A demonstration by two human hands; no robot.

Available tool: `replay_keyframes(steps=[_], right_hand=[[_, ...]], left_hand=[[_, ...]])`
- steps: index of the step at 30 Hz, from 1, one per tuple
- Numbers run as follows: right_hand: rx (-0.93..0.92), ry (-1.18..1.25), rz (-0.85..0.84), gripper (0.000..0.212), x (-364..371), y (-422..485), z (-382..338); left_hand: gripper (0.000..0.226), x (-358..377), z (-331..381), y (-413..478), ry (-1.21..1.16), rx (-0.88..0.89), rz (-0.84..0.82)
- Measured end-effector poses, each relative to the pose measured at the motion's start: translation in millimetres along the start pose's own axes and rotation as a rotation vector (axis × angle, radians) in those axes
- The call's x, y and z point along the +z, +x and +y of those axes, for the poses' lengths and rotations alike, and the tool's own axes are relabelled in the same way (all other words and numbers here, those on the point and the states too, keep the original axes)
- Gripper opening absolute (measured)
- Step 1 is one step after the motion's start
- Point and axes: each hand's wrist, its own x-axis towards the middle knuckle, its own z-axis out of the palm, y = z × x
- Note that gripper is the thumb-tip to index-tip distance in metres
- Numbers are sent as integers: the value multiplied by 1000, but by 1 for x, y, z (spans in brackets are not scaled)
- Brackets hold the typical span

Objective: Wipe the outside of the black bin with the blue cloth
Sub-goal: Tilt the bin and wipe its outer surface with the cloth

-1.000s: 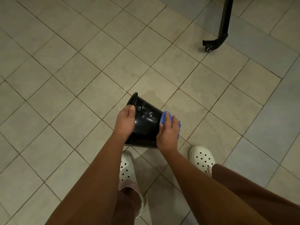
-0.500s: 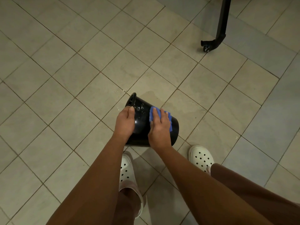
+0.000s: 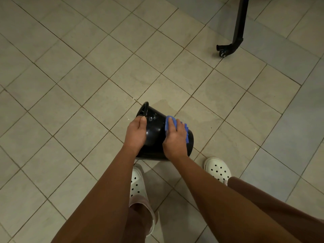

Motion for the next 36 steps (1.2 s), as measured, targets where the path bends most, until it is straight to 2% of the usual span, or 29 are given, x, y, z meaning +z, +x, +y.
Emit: replay_keyframes(steps=[3,9,13,16,18,23,26,29,32,36], right_hand=[[50,13,23,79,5,-22,-3],[-241,-61,10,87,21,-30,-28],[-80,-44,-38,78,5,1,-11],[46,-67,-1,81,4,-12,-6],[49,-68,14,84,12,-31,-15],[-115,-83,4,85,20,-35,-25],[4,-100,-41,84,7,-4,-10],[99,-48,-15,84,1,-6,3],[-63,-13,78,83,16,-40,2],[-351,-27,83,86,31,-53,-14]], left_hand=[[35,0,1,2,16,-11,-29],[31,-3,1,1,3,-25,-27],[31,-1,-1,0,2,-22,-6],[33,1,1,2,29,-6,-9],[34,0,1,2,22,-13,-10],[31,-5,-3,0,-50,-62,11],[31,-3,0,-2,-75,-51,28],[33,-1,2,-2,-62,-41,-4],[31,-1,4,-1,-91,-80,-8],[33,-4,4,0,-142,-86,-24]])
